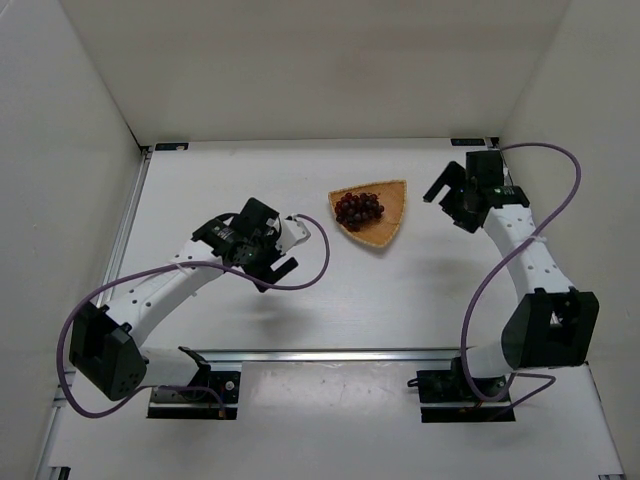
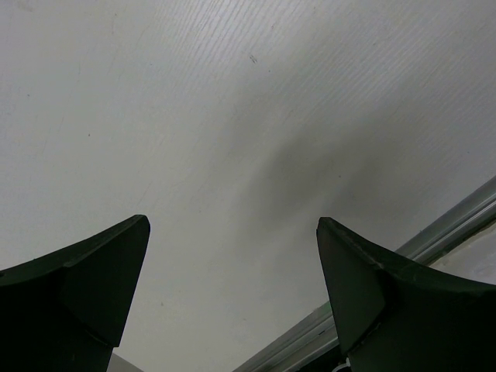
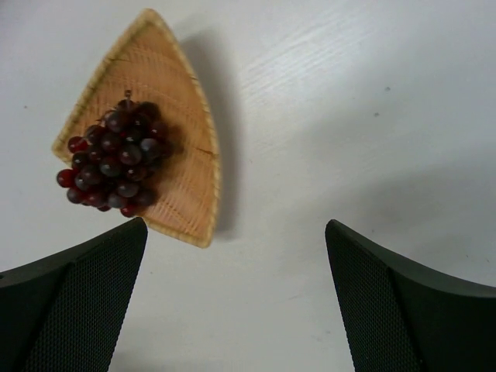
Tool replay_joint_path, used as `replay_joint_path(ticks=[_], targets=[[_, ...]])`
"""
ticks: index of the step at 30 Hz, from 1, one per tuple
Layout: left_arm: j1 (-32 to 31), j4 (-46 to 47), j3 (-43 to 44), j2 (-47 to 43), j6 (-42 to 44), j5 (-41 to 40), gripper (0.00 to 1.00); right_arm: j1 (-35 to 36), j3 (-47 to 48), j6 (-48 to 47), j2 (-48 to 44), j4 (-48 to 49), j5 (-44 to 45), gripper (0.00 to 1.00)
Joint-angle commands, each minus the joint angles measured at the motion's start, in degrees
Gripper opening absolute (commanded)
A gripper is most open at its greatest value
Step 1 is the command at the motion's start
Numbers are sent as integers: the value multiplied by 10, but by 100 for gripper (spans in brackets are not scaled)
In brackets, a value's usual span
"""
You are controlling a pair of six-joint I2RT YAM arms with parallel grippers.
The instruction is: Place and organize the fake fruits in the fruit bowl
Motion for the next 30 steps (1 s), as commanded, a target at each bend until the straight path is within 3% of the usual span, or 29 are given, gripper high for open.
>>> replay_joint_path(ticks=[1, 9, 30], targets=[[-3, 3, -11, -4, -2, -11, 100, -36, -15, -6, -46, 11, -27, 100], [-3, 9, -22, -4, -7, -16, 100, -147, -61, -25, -82, -3, -74, 100], [-3, 14, -27, -4, -7, -32, 100, -152, -83, -43, -88, -13, -73, 100]])
